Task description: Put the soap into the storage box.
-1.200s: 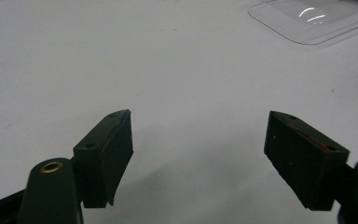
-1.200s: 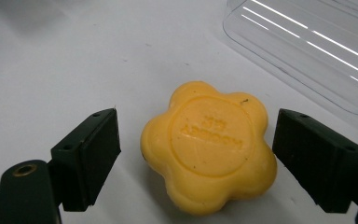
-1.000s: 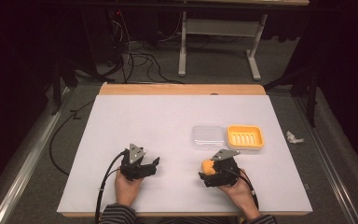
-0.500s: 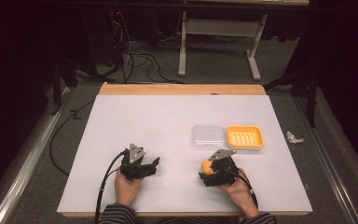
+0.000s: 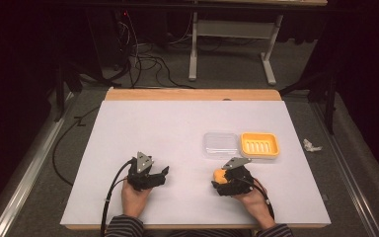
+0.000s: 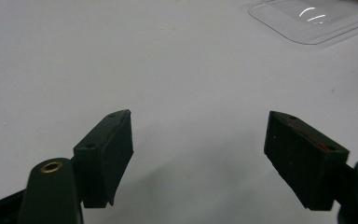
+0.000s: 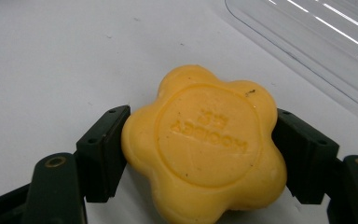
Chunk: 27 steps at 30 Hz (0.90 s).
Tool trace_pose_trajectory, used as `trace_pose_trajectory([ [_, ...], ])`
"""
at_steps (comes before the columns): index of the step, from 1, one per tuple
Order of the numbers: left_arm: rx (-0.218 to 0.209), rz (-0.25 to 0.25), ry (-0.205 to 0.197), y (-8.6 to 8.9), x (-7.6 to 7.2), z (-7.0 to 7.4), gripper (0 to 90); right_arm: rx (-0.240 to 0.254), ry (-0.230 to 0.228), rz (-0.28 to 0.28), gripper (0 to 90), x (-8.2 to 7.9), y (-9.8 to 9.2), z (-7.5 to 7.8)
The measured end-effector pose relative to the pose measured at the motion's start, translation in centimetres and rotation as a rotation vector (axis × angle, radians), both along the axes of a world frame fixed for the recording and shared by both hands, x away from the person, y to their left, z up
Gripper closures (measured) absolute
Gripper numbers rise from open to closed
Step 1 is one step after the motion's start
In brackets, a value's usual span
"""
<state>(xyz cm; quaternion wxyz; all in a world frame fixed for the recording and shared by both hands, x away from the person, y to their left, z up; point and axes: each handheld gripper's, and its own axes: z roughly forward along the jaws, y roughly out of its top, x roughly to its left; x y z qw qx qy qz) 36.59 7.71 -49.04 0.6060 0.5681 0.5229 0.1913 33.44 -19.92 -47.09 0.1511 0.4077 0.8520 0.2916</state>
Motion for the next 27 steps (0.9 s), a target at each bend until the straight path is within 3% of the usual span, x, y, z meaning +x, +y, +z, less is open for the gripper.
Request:
trace_pose_trajectory([
  [16, -0.001, -0.001, 0.000, 0.0, 0.0, 0.0, 24.4, 0.034, 0.013, 0.036, 27.2, -0.1, -0.5, 0.1],
  [27, -0.004, -0.001, -0.004, 0.0, 0.0, 0.0, 24.4, 0.075, -0.022, 0.041, 27.2, -0.6, -1.4, 1.0],
])
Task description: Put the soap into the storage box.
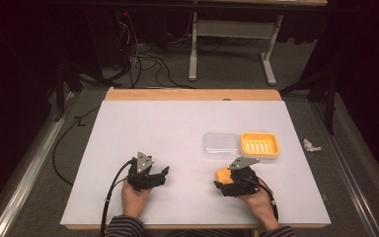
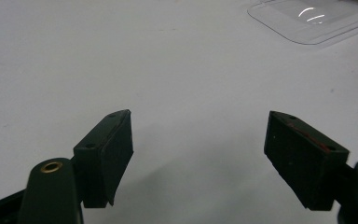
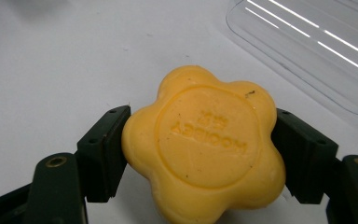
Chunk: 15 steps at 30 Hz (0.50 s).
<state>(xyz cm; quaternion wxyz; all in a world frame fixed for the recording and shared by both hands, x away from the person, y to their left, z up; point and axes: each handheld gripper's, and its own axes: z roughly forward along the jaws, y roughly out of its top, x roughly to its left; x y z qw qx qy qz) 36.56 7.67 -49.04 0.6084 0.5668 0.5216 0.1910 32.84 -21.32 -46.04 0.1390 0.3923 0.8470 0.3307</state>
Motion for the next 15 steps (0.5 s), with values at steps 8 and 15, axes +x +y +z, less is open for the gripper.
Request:
trace_pose_trajectory([
  [8, 0.002, 0.001, -0.002, 0.0, 0.0, 0.0, 24.4, 0.028, -0.025, -0.019, 27.3, -0.4, -1.3, 1.2],
  [15, 0.003, 0.001, -0.004, 0.0, 0.0, 0.0, 24.4, 0.036, -0.027, -0.039, 27.3, -0.6, -2.3, 1.7],
])
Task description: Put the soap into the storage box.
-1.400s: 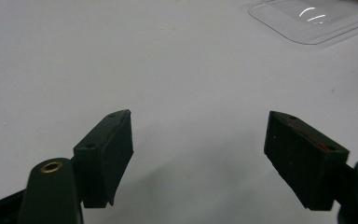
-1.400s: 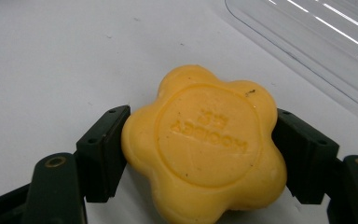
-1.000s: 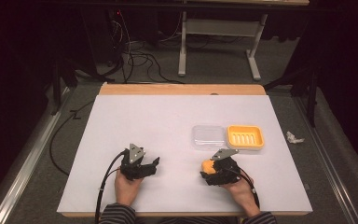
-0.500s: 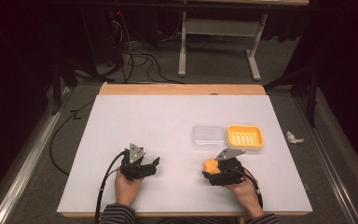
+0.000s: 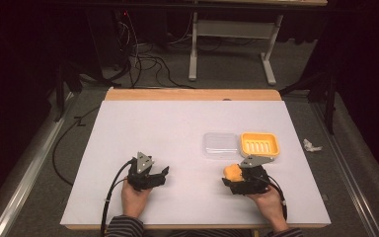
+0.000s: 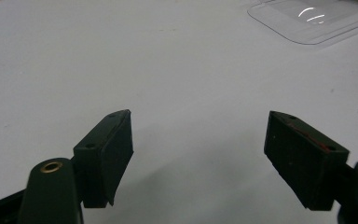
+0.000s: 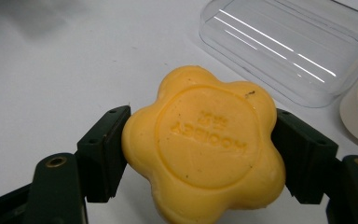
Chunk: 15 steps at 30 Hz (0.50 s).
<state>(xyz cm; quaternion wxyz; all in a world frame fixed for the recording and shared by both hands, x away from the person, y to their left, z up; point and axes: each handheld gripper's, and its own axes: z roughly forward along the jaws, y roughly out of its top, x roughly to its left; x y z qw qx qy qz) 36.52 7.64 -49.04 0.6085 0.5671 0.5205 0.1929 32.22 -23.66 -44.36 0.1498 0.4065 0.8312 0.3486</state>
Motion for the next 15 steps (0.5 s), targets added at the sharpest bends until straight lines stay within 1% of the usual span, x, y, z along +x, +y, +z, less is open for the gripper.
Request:
trace_pose_trajectory([
  [5, 0.001, 0.000, 0.002, 0.0, 0.0, 0.0, 24.4, 0.008, 0.010, -0.015, 27.2, 0.1, -0.4, 0.1],
  [9, 0.000, 0.000, 0.000, 0.0, 0.0, 0.0, 24.4, 0.016, 0.001, -0.016, 27.2, 0.1, -0.6, 0.3],
  [11, 0.002, -0.001, -0.001, 0.0, 0.0, 0.0, 24.4, 0.007, 0.001, -0.021, 27.3, 0.1, -0.8, 0.5],
  [15, 0.000, -0.001, 0.001, 0.0, 0.0, 0.0, 24.4, 0.005, -0.007, -0.025, 27.2, 0.0, -1.1, 0.8],
])
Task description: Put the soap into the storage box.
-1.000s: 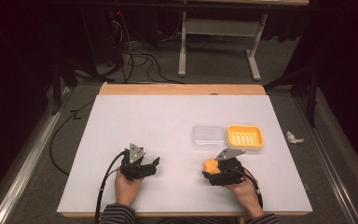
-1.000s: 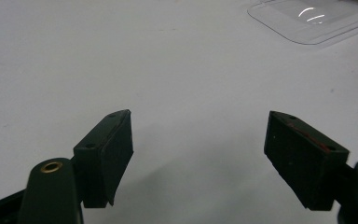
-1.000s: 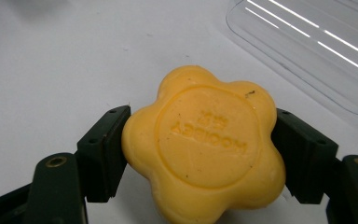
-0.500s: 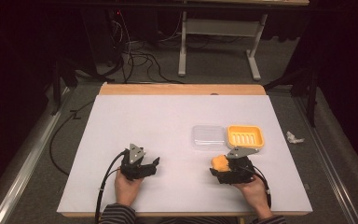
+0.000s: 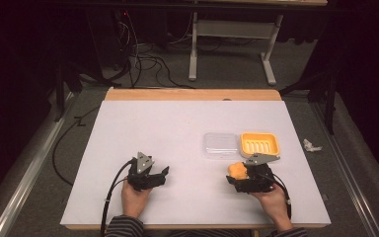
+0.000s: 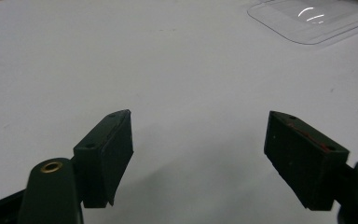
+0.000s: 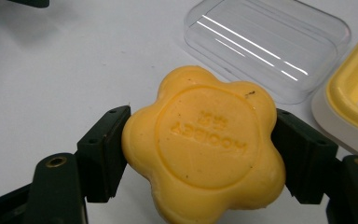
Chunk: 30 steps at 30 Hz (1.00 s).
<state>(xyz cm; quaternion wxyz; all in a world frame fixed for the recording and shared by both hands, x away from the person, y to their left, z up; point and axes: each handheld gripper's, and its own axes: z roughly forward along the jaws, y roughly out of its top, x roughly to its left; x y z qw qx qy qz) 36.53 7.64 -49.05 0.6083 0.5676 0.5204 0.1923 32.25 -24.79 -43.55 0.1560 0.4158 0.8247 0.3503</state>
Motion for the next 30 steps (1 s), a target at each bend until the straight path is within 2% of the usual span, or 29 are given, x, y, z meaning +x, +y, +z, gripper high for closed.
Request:
trace_pose_trajectory([
  [6, -0.001, 0.001, -0.003, 0.0, 0.0, 0.0, 24.4, 0.005, -0.015, -0.009, 27.2, -0.2, -0.7, 0.7],
  [15, -0.001, 0.000, -0.005, 0.0, -0.1, 0.0, 24.4, -0.021, -0.028, -0.022, 27.2, -0.1, -1.6, 1.9],
  [30, -0.001, -0.002, -0.006, 0.0, -0.1, 0.0, 24.3, -0.024, -0.047, -0.041, 27.2, -0.1, -2.3, 2.8],
])
